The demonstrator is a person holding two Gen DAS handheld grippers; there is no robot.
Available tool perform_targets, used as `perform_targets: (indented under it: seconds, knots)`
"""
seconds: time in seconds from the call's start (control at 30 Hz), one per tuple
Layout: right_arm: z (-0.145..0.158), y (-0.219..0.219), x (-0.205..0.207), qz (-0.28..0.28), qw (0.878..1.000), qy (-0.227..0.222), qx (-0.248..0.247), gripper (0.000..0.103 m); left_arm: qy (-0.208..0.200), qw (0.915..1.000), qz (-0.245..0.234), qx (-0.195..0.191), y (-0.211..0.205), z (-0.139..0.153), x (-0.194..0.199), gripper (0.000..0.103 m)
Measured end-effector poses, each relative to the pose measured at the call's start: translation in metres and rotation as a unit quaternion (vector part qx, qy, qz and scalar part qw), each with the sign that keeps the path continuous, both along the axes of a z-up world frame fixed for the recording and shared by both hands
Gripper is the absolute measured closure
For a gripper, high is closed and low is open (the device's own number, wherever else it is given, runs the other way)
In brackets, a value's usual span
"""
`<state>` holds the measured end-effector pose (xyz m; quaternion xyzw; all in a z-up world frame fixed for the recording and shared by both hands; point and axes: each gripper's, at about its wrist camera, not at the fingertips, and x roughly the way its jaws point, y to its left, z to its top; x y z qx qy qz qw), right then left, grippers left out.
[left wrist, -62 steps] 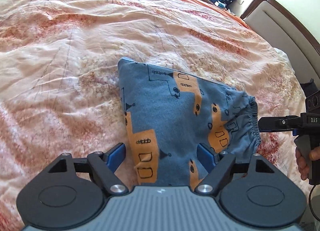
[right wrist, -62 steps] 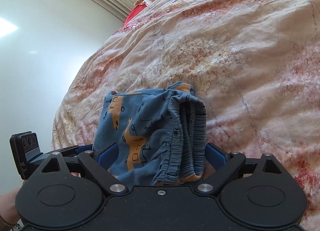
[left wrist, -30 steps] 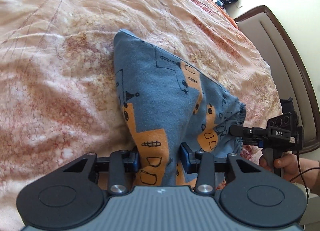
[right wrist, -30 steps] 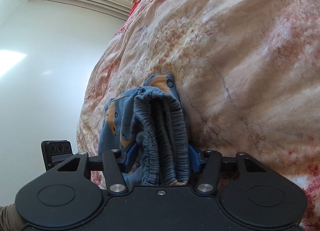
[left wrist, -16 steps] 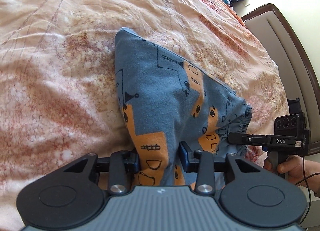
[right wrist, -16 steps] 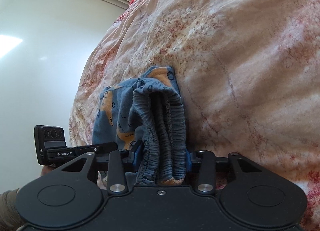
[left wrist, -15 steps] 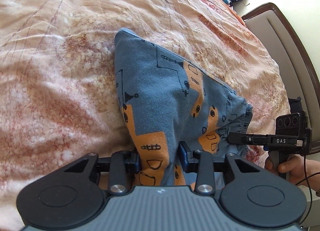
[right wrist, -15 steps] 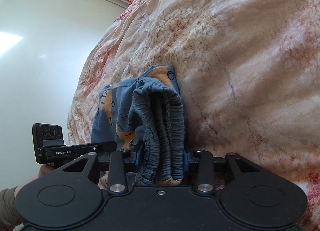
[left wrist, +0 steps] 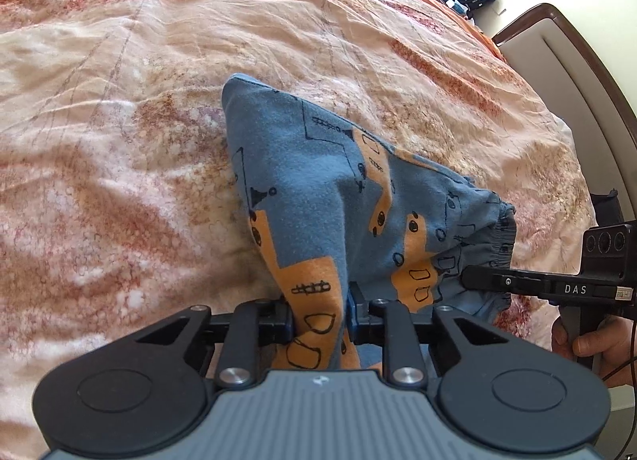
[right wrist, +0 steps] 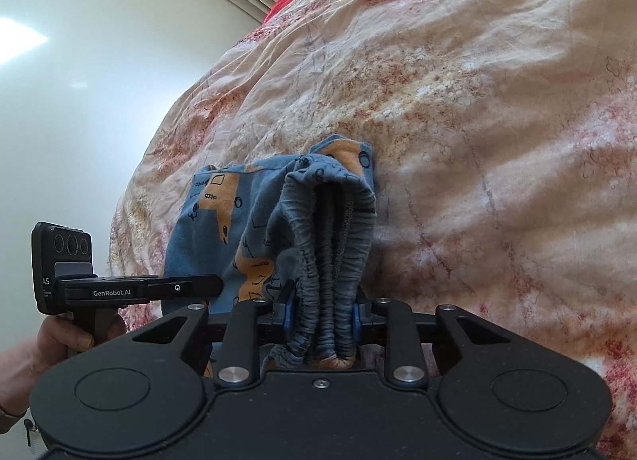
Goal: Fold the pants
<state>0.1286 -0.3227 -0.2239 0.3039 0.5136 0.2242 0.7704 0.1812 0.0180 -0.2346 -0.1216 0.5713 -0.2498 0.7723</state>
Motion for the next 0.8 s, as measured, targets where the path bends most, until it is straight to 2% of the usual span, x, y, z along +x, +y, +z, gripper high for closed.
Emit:
perform_targets:
  seconds: [0.23, 0.63, 0.8]
  knots:
    - [0.015, 0.0, -0.005, -0.004, 1.0, -0.022, 0.013, 0.078, -0.015, 0.9999, 0.006, 0.006, -0.002, 0.016, -0.008, 0.086]
    - [0.035, 0.005, -0.017, 0.013, 0.999, -0.028, 0.043, 0.079, -0.035, 0.9993, 0.011, 0.008, 0.007, 0.035, -0.033, 0.087]
    - [0.045, 0.006, 0.0, 0.021, 0.998, -0.05, 0.043, 0.079, -0.064, 0.9979, 0.007, 0.008, -0.001, 0.049, -0.002, 0.087]
